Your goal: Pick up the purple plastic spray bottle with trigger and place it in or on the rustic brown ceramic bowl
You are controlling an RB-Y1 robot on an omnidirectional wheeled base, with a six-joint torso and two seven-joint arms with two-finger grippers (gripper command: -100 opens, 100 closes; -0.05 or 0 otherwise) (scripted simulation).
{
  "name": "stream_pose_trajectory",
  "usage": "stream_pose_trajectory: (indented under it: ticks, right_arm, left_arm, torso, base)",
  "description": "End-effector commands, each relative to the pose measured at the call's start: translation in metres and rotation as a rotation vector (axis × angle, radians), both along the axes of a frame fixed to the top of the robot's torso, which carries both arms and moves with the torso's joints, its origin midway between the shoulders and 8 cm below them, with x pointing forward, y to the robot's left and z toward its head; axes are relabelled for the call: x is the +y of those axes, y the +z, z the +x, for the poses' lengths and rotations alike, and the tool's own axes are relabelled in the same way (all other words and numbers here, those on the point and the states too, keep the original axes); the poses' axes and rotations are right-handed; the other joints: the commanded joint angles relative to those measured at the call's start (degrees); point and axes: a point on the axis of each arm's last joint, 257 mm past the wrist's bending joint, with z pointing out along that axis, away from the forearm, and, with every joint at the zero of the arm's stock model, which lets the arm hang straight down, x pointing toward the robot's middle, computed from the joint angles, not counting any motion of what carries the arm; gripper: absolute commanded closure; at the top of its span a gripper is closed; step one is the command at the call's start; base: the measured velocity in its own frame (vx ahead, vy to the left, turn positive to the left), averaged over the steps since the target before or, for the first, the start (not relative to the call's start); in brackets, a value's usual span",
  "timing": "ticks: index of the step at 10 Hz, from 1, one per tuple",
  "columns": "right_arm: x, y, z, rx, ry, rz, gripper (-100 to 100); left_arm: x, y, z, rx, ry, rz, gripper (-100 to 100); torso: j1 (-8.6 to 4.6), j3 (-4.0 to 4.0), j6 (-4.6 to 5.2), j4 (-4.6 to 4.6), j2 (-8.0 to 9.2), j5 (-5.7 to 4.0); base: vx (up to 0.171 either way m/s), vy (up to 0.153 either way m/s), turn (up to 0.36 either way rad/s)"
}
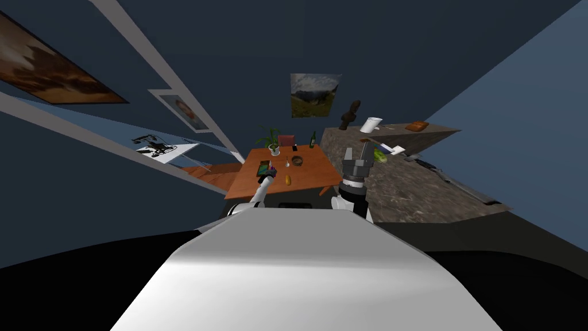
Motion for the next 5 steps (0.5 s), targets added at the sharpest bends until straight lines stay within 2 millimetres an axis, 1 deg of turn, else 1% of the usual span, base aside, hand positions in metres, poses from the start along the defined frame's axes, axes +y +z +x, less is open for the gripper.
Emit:
stream_pose_trajectory:
  ticks: [1, 2, 3, 5]
  right_arm:
    - [0.0, 0.0, 0.0, 0.0, 0.0, 0.0, 0]
    - [0.0, 0.0, 0.0, 0.0, 0.0, 0.0, 0]
    - [0.0, 0.0, 0.0, 0.0, 0.0, 0.0, 0]
    - [0.0, 0.0, 0.0, 0.0, 0.0, 0.0, 0]
  left_arm:
    - [0.0, 0.0, 0.0, 0.0, 0.0, 0.0, 0]
    - [-0.011, 0.001, -0.002, 0.001, -0.026, 0.001, 100]
    - [-0.011, 0.001, -0.002, 0.001, -0.026, 0.001, 100]
    - [-0.022, 0.002, -0.003, 0.001, -0.052, 0.0, 100]
  torso:
    - [0.0, 0.0, 0.0, 0.0, 0.0, 0.0]
    - [0.0, 0.0, 0.0, 0.0, 0.0, 0.0]
    - [-0.02, -0.01, -0.12, -0.02, -0.02, -0.02]
    - [-0.1, -0.01, 0.01, 0.01, -0.04, -0.02]
  base:
    - [0.0, 0.0, 0.0]
    - [0.018, -0.014, 0.268]
    - [0.024, -0.029, 0.158]
    - [0.018, -0.022, 0.077]
